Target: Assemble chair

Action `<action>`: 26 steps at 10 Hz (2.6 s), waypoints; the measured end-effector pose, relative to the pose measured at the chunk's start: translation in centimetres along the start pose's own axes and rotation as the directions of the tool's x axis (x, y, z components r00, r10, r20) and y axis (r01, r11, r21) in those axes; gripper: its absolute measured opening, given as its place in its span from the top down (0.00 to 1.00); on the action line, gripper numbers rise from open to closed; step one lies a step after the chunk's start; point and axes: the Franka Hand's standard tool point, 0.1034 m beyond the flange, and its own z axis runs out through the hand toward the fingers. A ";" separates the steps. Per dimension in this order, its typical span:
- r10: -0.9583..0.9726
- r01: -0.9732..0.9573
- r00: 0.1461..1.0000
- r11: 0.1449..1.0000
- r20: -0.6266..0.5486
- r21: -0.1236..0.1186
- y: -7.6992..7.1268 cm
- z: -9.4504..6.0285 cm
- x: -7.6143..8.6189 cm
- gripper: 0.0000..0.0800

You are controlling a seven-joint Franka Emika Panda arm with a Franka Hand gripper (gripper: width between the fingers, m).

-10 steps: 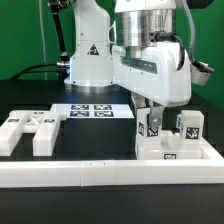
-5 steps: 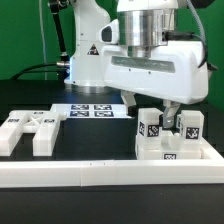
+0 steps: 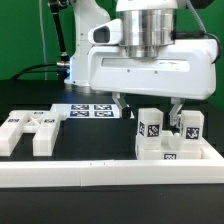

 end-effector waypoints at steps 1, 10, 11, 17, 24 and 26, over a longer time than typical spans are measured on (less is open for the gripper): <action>-0.086 0.086 0.996 0.996 -0.001 -0.003 0.0 0.0 0.0 0.19; -0.480 0.480 0.877 0.877 0.001 -0.021 0.3 0.0 0.2 0.42; -0.467 0.467 0.884 0.884 0.000 -0.021 0.3 0.0 0.2 0.42; -0.100 0.100 0.995 0.995 -0.003 -0.011 0.3 0.1 0.1 0.64; 0.553 -0.553 0.833 0.833 0.016 0.014 0.0 0.2 -0.1 0.64; 0.642 -0.642 0.767 0.767 0.018 0.015 -0.1 0.2 -0.1 0.64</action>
Offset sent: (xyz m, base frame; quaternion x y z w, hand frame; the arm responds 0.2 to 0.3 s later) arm 0.0017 0.0049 0.0038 -0.0085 -0.0024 -0.2286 0.9735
